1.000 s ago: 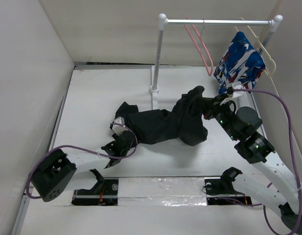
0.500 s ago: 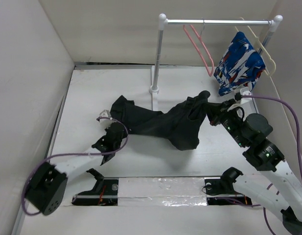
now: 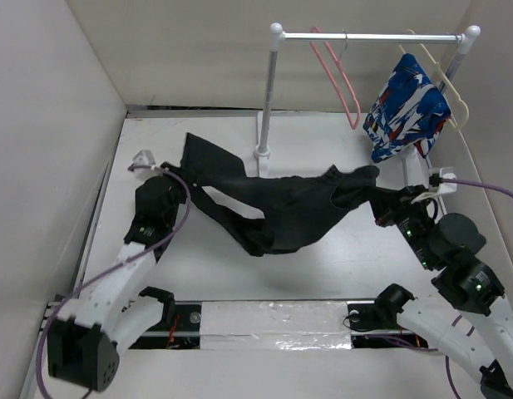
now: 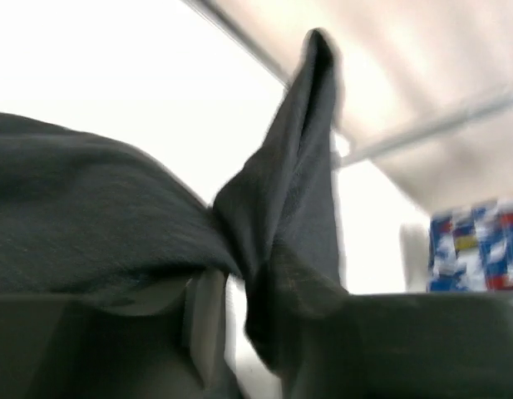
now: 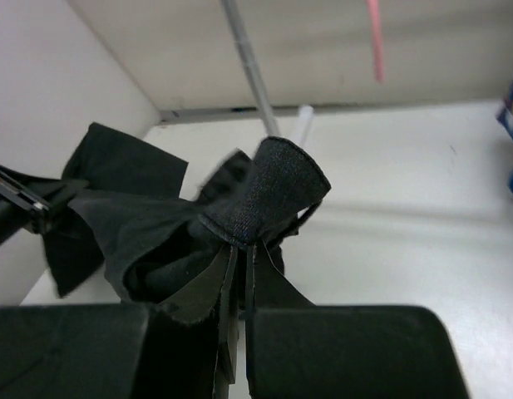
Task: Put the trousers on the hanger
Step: Flatten out the trousers at the center of the board.
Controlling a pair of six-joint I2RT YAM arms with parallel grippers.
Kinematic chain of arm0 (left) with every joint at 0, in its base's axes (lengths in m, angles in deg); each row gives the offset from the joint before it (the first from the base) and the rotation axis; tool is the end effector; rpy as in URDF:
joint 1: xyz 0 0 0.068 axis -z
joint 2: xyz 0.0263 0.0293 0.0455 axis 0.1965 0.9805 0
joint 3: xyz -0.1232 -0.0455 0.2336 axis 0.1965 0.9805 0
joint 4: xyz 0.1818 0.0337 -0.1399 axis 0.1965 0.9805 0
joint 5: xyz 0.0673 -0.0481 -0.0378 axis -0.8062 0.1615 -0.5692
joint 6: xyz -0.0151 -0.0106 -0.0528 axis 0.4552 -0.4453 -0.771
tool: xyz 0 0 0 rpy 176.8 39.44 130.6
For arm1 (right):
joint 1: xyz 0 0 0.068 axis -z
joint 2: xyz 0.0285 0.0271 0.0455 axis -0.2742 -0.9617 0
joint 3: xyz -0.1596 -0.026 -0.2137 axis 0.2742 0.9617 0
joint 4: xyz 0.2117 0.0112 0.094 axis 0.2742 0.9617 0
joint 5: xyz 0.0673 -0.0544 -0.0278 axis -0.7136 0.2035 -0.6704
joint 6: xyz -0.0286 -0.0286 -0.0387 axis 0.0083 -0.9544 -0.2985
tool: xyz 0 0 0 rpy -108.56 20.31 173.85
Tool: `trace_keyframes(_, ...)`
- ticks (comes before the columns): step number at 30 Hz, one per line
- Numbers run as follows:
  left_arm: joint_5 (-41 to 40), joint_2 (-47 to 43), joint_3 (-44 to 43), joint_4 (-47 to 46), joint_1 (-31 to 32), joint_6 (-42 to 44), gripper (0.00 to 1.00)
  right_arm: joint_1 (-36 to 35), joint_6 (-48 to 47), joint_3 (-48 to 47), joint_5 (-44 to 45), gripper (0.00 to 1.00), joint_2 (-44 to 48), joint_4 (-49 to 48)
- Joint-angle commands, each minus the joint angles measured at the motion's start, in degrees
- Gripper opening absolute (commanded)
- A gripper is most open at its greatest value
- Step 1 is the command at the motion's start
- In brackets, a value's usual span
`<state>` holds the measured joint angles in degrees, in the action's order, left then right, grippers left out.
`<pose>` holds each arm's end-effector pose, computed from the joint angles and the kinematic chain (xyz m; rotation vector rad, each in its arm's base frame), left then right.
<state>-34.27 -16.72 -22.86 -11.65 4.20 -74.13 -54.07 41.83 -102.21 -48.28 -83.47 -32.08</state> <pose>0.1742 -0.0388 0.2986 -0.5870 1.5665 -0.5871 0.0555 0.0285 0.3936 -0.0094 1.5478 0.5500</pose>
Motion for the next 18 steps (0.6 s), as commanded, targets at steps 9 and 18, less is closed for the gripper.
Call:
trace_keyframes(9, 4.12, 14.54, 0.73, -8.79, 7.76, 2.4, 0.71, 0.01, 19.24, 16.98, 34.73, 0.0, 5.9, 11.08)
trace_keyframes(18, -8.71, -2.25, 10.67, 0.43, 7.76, 0.2, 0.71, 0.53, 26.54, 21.2, 48.53, 0.0, 6.87, 15.49)
